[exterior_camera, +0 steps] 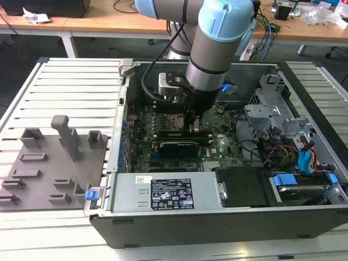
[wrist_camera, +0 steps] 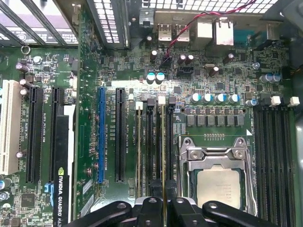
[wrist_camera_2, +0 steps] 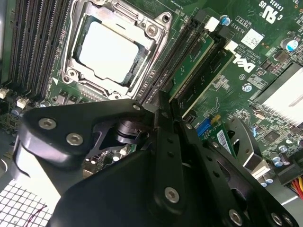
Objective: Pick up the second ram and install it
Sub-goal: 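Insert the second ram into the second slot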
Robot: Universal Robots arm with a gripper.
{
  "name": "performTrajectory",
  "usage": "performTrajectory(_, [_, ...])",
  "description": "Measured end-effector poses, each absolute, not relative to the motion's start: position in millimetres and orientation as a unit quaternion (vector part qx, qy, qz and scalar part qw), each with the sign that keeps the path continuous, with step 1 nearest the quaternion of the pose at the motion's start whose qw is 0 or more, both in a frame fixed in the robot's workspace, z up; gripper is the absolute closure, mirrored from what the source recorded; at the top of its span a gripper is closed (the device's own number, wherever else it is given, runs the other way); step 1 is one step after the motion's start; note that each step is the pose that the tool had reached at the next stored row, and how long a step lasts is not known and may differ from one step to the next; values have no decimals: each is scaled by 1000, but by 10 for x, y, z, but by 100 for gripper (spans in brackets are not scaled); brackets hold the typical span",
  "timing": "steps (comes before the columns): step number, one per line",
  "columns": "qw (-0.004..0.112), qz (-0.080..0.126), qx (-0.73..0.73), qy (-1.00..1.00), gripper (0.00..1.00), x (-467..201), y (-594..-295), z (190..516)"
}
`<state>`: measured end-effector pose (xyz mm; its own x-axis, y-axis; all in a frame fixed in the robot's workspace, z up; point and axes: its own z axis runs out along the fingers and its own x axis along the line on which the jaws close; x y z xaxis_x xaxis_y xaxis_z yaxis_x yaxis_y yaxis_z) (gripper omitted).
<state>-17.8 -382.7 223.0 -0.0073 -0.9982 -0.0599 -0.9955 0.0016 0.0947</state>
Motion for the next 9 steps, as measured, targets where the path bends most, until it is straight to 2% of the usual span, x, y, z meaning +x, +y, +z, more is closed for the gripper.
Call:
performTrajectory(5, [12,-55,704,-708,87,-177,-3826,2226])
performTrajectory(6, [12,-55,704,-708,85,-177,-3826,2226])
performTrajectory(7, [12,-55,704,-708,79,-177,-3827,2227])
performTrajectory(9, [12,-55,704,-708,79,-178,-3827,2240])
